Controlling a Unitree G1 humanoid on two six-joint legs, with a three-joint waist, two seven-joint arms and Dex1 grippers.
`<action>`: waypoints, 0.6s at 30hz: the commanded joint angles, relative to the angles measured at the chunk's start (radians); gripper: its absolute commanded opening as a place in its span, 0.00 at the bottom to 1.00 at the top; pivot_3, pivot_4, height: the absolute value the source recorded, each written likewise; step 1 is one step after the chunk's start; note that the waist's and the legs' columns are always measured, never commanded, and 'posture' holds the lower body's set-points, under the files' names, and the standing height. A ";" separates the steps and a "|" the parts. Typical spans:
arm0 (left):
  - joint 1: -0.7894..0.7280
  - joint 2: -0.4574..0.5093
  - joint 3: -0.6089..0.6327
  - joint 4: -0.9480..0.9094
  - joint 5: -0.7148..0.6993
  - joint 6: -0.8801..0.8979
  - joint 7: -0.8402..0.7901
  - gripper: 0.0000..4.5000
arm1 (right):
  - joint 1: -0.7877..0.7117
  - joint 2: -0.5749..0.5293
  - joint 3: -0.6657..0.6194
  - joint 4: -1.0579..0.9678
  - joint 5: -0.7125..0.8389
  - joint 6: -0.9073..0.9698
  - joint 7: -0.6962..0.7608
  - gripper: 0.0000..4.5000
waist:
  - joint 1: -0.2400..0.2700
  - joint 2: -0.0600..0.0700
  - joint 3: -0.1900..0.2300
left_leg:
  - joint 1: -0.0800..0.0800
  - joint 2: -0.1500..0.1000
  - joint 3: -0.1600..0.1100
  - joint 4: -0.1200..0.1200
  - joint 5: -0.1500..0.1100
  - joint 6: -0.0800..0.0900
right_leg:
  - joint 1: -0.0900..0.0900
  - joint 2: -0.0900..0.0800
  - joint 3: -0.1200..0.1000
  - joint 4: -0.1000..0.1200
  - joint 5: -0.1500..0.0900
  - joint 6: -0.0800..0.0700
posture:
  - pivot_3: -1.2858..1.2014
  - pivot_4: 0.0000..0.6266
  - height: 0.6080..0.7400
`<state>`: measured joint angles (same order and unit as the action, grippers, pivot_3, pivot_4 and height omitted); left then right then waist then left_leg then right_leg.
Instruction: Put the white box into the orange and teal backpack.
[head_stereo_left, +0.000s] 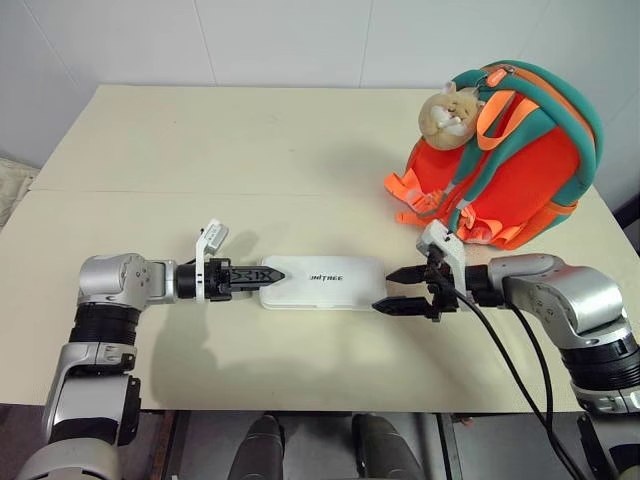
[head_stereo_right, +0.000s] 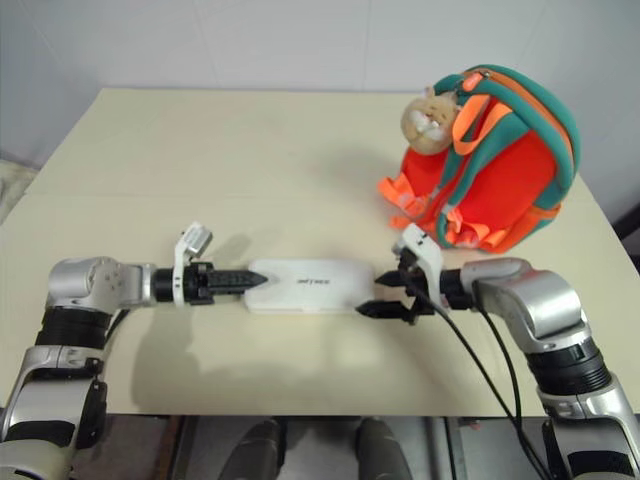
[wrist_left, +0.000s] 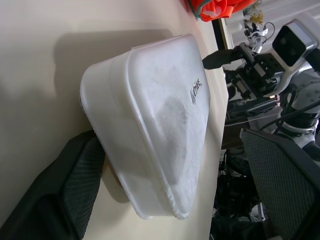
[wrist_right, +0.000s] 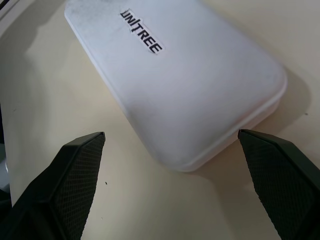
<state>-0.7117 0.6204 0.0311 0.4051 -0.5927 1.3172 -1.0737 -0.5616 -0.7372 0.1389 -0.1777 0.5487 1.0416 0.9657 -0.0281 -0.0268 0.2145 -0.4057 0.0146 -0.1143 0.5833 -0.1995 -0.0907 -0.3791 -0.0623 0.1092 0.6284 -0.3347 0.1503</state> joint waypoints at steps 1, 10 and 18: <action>0.024 -0.019 -0.040 0.011 0.004 0.020 0.018 1.00 | -0.015 0.014 0.008 0.016 -0.003 -0.033 0.013 1.00 | 0.000 0.000 0.000 | 0.000 0.000 0.000 0.000 0.000 0.000 | 0.000 0.000 0.000 0.000 0.000 0.000 | 0.52 0.24 1.00; 0.030 -0.047 -0.044 -0.019 -0.030 0.066 0.022 1.00 | -0.009 0.022 0.020 0.024 -0.001 -0.064 0.024 1.00 | 0.000 0.000 0.000 | 0.000 0.000 0.000 0.000 0.000 0.000 | 0.000 0.000 0.000 0.000 0.000 0.000 | 0.52 0.24 1.00; -0.014 -0.025 -0.043 0.019 -0.051 0.087 -0.009 1.00 | 0.027 -0.005 0.018 0.021 -0.021 -0.097 0.039 1.00 | -0.001 0.000 0.000 | 0.000 0.000 0.000 0.000 0.000 0.000 | 0.000 0.000 0.000 -0.001 0.000 0.000 | 0.52 0.24 1.00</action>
<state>-0.7281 0.5915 0.0161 0.4085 -0.6303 1.3700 -1.0738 -0.5397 -0.7263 0.1616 -0.1341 0.5321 0.9669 0.9908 -0.0290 -0.0268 0.2145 -0.4058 0.0146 -0.1144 0.5829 -0.1997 -0.0907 -0.3790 -0.0623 0.1090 0.6277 -0.3347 0.1504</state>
